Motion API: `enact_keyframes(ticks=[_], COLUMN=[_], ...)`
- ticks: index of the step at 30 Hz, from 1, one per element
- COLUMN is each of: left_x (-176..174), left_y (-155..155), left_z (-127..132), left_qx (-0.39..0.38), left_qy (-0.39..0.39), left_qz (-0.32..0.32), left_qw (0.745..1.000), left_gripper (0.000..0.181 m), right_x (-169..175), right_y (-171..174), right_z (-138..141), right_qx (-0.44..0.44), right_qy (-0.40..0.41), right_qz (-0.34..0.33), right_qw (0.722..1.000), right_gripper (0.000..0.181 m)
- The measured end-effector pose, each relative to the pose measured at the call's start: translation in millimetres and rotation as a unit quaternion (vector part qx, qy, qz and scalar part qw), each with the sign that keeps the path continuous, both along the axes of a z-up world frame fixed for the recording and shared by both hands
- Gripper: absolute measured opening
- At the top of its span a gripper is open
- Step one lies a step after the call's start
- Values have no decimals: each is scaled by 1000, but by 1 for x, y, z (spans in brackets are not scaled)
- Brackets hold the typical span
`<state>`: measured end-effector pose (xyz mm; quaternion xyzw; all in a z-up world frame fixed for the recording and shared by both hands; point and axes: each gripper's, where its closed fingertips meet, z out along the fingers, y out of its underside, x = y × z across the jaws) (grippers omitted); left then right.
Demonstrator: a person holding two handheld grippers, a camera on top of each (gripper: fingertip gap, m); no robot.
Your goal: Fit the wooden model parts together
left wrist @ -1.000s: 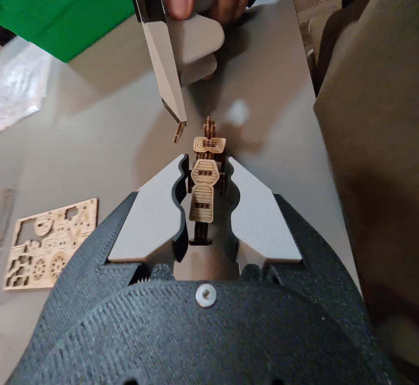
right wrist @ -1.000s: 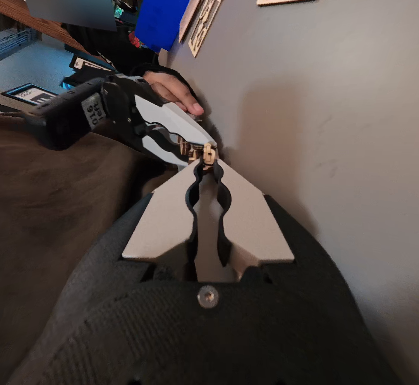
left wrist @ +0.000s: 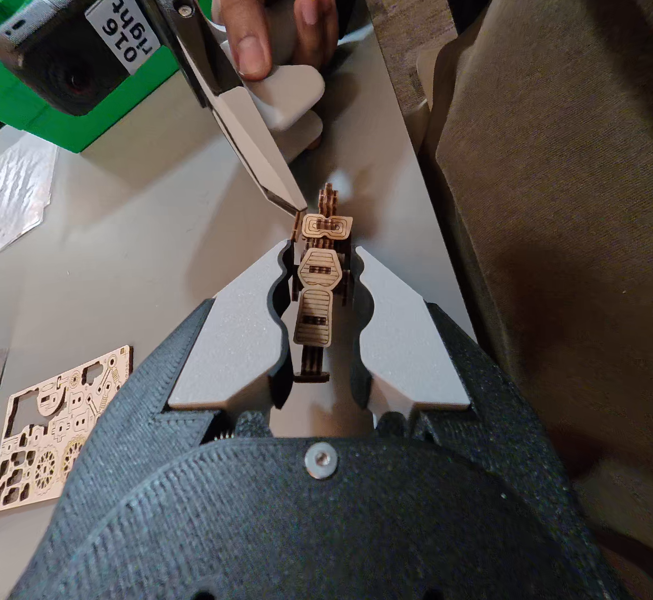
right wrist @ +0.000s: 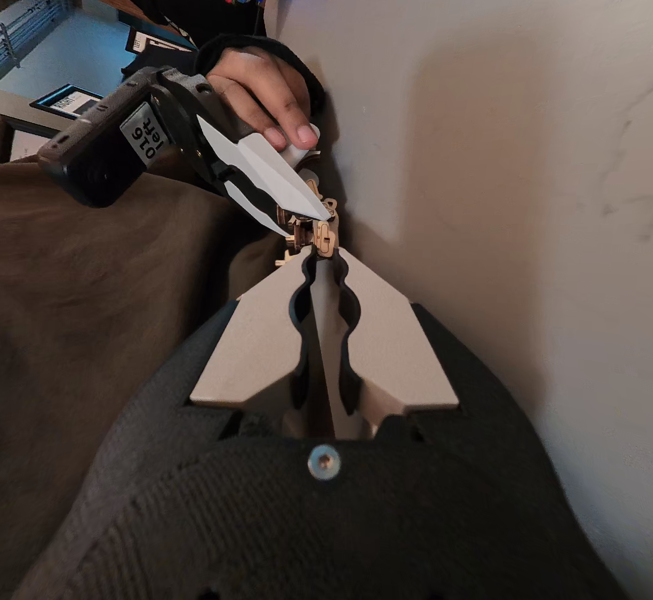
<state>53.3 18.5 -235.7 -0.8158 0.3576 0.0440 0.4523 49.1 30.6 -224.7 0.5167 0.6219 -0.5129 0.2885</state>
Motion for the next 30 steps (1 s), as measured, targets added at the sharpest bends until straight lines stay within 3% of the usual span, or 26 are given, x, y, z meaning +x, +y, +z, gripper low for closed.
enact_keyframes(ticks=[18, 30], left_x=[1, -9], left_y=[3, 2], left_z=[0, 0], left_qx=[-2, -7], left_qy=[-2, -13], left_qz=[4, 28], left_qw=[1000, 1000], left_gripper=[31, 45], right_x=[-1, -5], right_y=[-1, 2], right_z=[0, 0], right_qx=[-2, 11], right_qy=[-3, 8], right_qz=[-4, -17], right_qw=[1000, 1000], right_gripper=[7, 7])
